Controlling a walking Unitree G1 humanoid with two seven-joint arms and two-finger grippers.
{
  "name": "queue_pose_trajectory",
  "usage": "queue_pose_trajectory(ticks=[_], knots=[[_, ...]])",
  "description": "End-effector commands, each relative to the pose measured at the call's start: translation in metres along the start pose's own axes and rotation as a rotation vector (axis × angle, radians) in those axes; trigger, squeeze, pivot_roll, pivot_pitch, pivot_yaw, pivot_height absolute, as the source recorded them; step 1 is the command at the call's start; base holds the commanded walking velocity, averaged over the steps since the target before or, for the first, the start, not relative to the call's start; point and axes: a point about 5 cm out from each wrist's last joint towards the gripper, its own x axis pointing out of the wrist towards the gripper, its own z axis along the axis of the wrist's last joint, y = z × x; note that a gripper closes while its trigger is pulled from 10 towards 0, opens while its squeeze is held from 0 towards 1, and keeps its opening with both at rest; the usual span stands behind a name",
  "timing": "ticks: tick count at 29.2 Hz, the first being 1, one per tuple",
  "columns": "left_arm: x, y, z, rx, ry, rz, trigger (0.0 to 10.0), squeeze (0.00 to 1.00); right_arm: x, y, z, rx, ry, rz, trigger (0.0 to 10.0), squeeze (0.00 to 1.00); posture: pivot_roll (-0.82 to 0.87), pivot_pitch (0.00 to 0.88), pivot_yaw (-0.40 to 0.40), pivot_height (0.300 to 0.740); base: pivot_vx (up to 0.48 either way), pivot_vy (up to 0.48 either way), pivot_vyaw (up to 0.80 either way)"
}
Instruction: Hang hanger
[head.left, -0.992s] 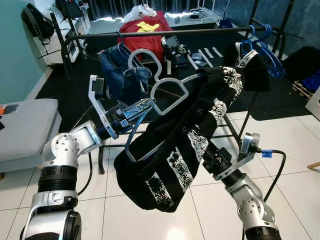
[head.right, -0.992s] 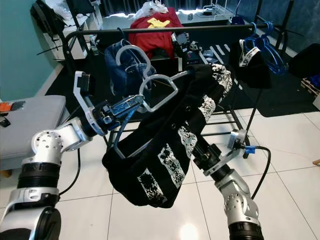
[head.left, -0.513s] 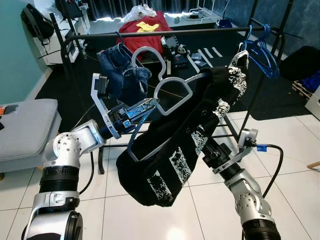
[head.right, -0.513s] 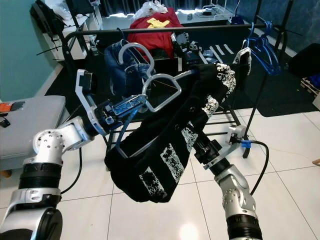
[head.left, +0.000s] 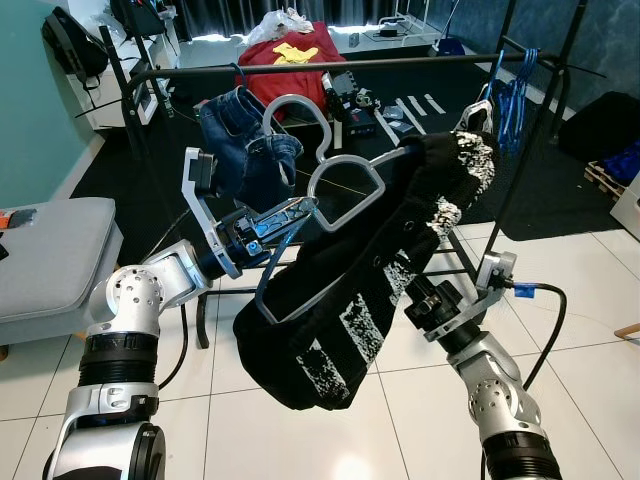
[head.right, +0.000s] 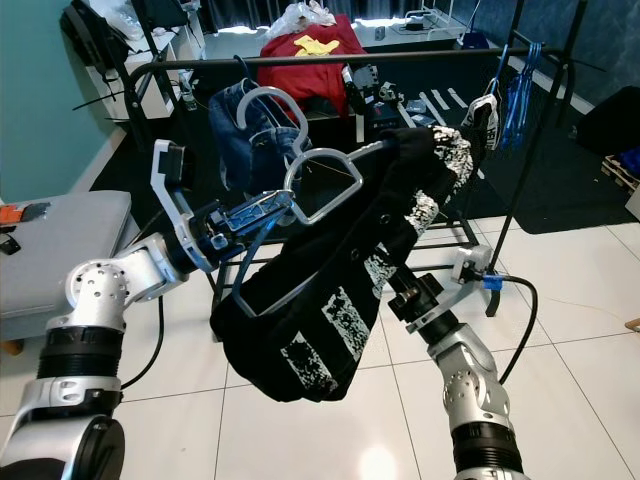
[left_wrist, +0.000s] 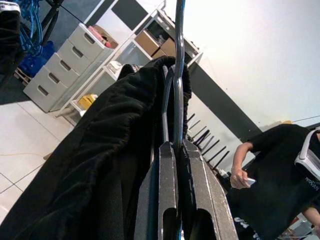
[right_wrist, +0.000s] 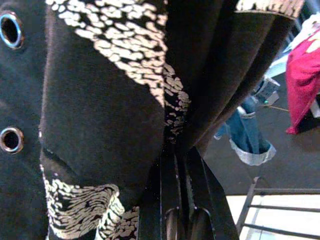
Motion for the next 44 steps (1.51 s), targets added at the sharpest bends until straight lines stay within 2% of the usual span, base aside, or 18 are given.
queue_pose_trajectory(ticks=[1, 3, 4, 5, 6, 7, 9, 10, 29, 30, 32, 35, 36, 37, 38, 39, 42, 44], knots=[[0.0, -0.001, 0.005, 0.016, -0.036, -0.004, 0.0, 0.0, -0.002, -0.005, 0.005, -0.032, -0.029, -0.05, 0.0, 0.0, 0.05, 0.077, 0.079, 0.74, 0.0, 0.0, 0.0], [0.0, -0.001, 0.005, 0.016, -0.036, -0.004, 0.0, 0.0, -0.002, -0.005, 0.005, -0.032, -0.029, -0.05, 0.0, 0.0, 0.05, 0.077, 0.079, 0.74, 0.0, 0.0, 0.0], [-0.001, 0.001, 0.008, 0.031, -0.06, 0.021, 0.0, 0.0, -0.009, -0.018, 0.011, -0.07, -0.057, -0.168, 0.0, 0.0, 0.05, 0.081, 0.076, 0.74, 0.0, 0.0, 0.0], [-0.001, 0.001, 0.008, 0.031, -0.06, 0.021, 0.0, 0.0, -0.009, -0.018, 0.011, -0.07, -0.057, -0.168, 0.0, 0.0, 0.05, 0.081, 0.076, 0.74, 0.0, 0.0, 0.0], [-0.003, 0.003, 0.012, 0.044, -0.082, 0.046, 0.0, 0.0, -0.02, -0.033, 0.019, -0.099, -0.103, -0.316, 0.0, 0.0, 0.05, 0.082, 0.076, 0.74, 0.0, 0.0, 0.0], [-0.003, 0.003, 0.012, 0.044, -0.082, 0.046, 0.0, 0.0, -0.02, -0.033, 0.019, -0.099, -0.103, -0.316, 0.0, 0.0, 0.05, 0.082, 0.076, 0.74, 0.0, 0.0, 0.0], [-0.006, 0.007, 0.017, 0.06, -0.115, 0.081, 0.0, 0.0, -0.051, -0.062, 0.037, -0.113, -0.229, -0.641, 0.0, 0.0, 0.05, 0.085, 0.076, 0.74, 0.0, 0.0, 0.0], [-0.007, 0.007, 0.018, 0.062, -0.122, 0.088, 0.0, 0.0, -0.061, -0.068, 0.042, -0.105, -0.27, -0.724, 0.0, 0.0, 0.05, 0.085, 0.076, 0.74, 0.0, 0.0, 0.0], [-0.012, 0.009, 0.02, 0.08, -0.112, 0.101, 0.0, 0.0, -0.072, -0.075, 0.046, -0.153, -0.296, -0.834, 0.0, 0.0, 0.05, 0.087, 0.075, 0.74, 0.0, 0.0, 0.0], [-0.012, 0.01, 0.018, 0.115, -0.08, 0.122, 0.0, 0.0, -0.068, -0.073, 0.042, -0.169, -0.258, -0.798, 10.0, 0.0, 0.05, 0.085, 0.076, 0.74, 0.0, 0.0, 0.0], [-0.012, 0.01, 0.018, 0.115, -0.08, 0.122, 0.0, 0.0, -0.068, -0.073, 0.042, -0.169, -0.258, -0.798, 10.0, 0.0, 0.05, 0.085, 0.076, 0.74, 0.0, 0.0, 0.0], [-0.01, 0.016, 0.005, 0.338, 0.133, 0.207, 0.0, 0.0, -0.047, -0.055, 0.026, -0.266, -0.095, -0.575, 10.0, 0.0, 0.05, 0.084, 0.075, 0.74, 0.0, 0.0, 0.0], [-0.01, 0.016, 0.005, 0.338, 0.133, 0.207, 0.0, 0.0, -0.047, -0.055, 0.026, -0.266, -0.095, -0.575, 10.0, 0.0, 0.05, 0.084, 0.075, 0.74, 0.0, 0.0, 0.0], [-0.009, 0.017, 0.001, 0.413, 0.196, 0.227, 0.0, 0.0, -0.04, -0.048, 0.021, -0.262, -0.083, -0.505, 10.0, 0.09, 0.05, 0.08, 0.074, 0.74, 0.0, 0.0, 0.0], [-0.009, 0.018, -0.001, 0.468, 0.237, 0.242, 0.0, 0.0, -0.036, -0.043, 0.02, -0.251, -0.091, -0.463, 10.0, 0.25, 0.05, 0.08, 0.074, 0.74, 0.0, 0.0, 0.0], [-0.008, 0.018, -0.002, 0.506, 0.258, 0.252, 0.0, 0.0, -0.032, -0.039, 0.019, -0.237, -0.105, -0.438, 10.0, 0.99, 0.05, 0.076, 0.073, 0.74, 0.0, 0.0, 0.0], [-0.008, 0.018, -0.002, 0.554, 0.276, 0.264, 0.0, 0.0, -0.027, -0.034, 0.018, -0.231, -0.121, -0.406, 10.0, 1.0, 0.05, 0.073, 0.074, 0.74, 0.0, 0.0, 0.0], [-0.007, 0.016, -0.004, 0.615, 0.291, 0.252, 0.0, 0.0, -0.021, -0.026, 0.012, -0.304, -0.065, -0.34, 10.0, 1.0, 0.05, 0.071, 0.074, 0.74, 0.0, 0.0, 0.0]])
